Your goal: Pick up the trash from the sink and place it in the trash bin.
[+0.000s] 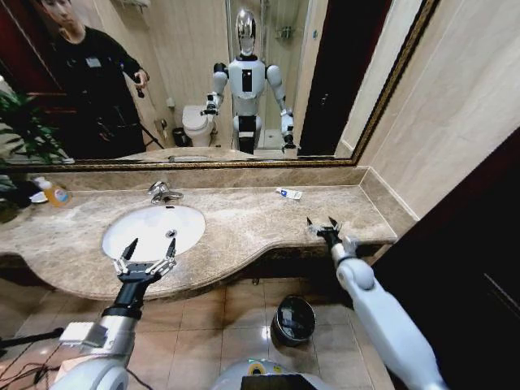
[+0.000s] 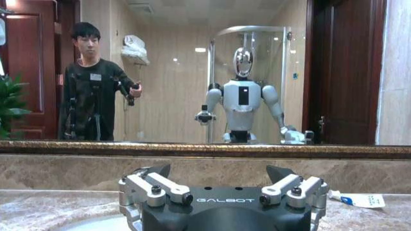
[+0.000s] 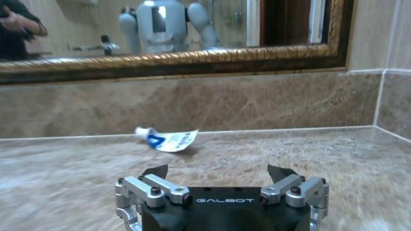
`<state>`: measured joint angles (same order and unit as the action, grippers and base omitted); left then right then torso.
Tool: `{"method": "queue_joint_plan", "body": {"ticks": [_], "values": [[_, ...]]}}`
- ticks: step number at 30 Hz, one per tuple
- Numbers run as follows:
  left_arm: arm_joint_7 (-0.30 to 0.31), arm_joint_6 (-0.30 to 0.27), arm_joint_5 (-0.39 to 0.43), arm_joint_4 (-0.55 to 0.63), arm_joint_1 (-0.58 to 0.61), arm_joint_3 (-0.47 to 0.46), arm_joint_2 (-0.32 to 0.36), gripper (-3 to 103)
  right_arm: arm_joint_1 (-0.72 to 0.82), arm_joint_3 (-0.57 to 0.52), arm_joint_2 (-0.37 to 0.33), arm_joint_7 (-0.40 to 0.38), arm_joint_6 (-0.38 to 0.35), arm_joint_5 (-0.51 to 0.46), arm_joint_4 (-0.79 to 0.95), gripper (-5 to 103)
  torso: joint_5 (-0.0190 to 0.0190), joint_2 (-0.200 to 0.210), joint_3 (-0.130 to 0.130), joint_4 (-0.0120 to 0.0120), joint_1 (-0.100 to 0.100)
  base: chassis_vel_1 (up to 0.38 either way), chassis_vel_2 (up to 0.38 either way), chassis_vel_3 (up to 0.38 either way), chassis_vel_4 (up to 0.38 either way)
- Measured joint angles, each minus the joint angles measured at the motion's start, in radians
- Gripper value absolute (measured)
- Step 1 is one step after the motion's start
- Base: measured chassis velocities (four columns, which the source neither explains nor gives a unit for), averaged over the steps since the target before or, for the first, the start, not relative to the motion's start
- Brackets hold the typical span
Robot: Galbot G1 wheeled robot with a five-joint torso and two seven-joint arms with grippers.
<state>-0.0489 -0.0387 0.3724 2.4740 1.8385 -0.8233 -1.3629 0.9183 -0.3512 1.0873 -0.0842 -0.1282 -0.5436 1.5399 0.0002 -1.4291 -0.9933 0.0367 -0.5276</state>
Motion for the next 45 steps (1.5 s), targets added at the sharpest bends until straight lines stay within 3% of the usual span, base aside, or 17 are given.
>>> {"method": "queue_joint_plan", "body": {"ticks": [6, 14, 24, 45], "values": [[0.0, 0.0, 0.0, 0.0, 0.0, 0.0, 0.0, 100, -0.201, 0.083, -0.003, 0.01, -0.013, -0.036, -0.17, 100, -0.0003, 0.0, 0.0, 0.0002, 0.0, 0.0, 0.0, 0.0, 0.0], [0.0, 0.0, 0.0, 0.0, 0.0, 0.0, 0.0, 100, -0.309, 0.146, 0.019, 0.02, -0.031, -0.078, -0.259, 100, -0.0004, 0.0, 0.0, 0.0001, 0.0, 0.0, 0.0, 0.0, 0.0], [0.0, 0.0, 0.0, 0.0, 0.0, 0.0, 0.0, 100, -0.48, 0.215, 0.108, 0.025, -0.042, -0.081, -0.493, 100, -0.0003, 0.0, 0.0, 0.0002, 0.0, 0.0, 0.0, 0.0, 0.0], [0.0, 0.0, 0.0, 0.0, 0.0, 0.0, 0.0, 100, -0.518, 0.237, 0.142, 0.052, -0.031, -0.07, -0.559, 100, -0.0003, 0.0, 0.0, 0.0, 0.0, 0.0, 0.0, 0.0, 0.0]]}}
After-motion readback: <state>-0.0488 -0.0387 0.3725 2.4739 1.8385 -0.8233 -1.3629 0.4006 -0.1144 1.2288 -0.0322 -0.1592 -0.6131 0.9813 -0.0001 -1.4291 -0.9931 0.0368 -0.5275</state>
